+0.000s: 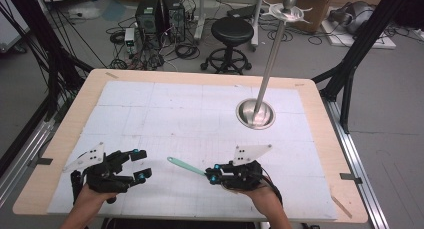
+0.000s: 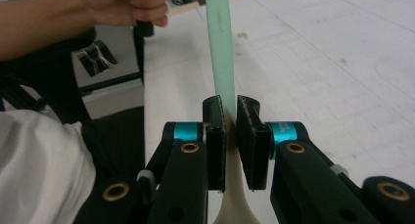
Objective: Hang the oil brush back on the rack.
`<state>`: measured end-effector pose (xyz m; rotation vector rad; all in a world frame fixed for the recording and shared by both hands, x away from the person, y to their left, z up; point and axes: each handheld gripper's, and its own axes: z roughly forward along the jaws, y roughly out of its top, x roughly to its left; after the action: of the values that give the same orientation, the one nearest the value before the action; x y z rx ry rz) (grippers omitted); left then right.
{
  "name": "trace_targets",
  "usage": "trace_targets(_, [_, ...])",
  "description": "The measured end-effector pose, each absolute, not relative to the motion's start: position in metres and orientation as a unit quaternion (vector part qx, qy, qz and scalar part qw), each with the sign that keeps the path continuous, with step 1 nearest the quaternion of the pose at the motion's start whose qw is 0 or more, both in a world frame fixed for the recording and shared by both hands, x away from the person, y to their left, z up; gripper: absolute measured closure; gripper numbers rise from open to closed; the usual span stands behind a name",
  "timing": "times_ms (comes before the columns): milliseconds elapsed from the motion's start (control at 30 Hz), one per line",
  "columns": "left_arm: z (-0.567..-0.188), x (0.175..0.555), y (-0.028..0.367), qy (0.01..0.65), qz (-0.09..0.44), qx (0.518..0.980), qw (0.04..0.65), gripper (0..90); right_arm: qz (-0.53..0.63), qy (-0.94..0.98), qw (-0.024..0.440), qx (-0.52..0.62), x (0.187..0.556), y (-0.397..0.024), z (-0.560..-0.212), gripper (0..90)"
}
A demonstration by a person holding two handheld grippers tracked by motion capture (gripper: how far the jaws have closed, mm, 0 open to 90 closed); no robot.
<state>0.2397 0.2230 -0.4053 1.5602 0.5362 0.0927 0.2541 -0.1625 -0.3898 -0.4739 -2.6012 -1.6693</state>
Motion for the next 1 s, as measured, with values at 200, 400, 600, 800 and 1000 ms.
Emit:
trace_targets(200, [-0.404,0.244,0.214,0.220,0.025,0.699,0.680,35.8,-0.546,-0.827,0.017,-0.135,0.252,-0.155,-0.386,82.9])
trace_targets(400, [-0.402,0.245,0.204,0.193,-0.004,0.700,0.688,40.0,-0.556,-0.821,0.025,-0.123,0.252,-0.153,-0.385,82.8])
trace_targets(600, [-0.398,0.244,0.190,0.171,-0.022,0.703,0.690,41.1,-0.566,-0.816,0.036,-0.107,0.251,-0.147,-0.383,82.8])
trace_targets(800, [-0.395,0.244,0.183,0.154,-0.034,0.700,0.697,49.6,-0.565,-0.818,0.041,-0.102,0.251,-0.144,-0.383,82.8])
trace_targets(1000, [-0.392,0.243,0.181,0.137,-0.040,0.698,0.702,58.8,-0.574,-0.811,0.051,-0.096,0.251,-0.145,-0.383,82.7])
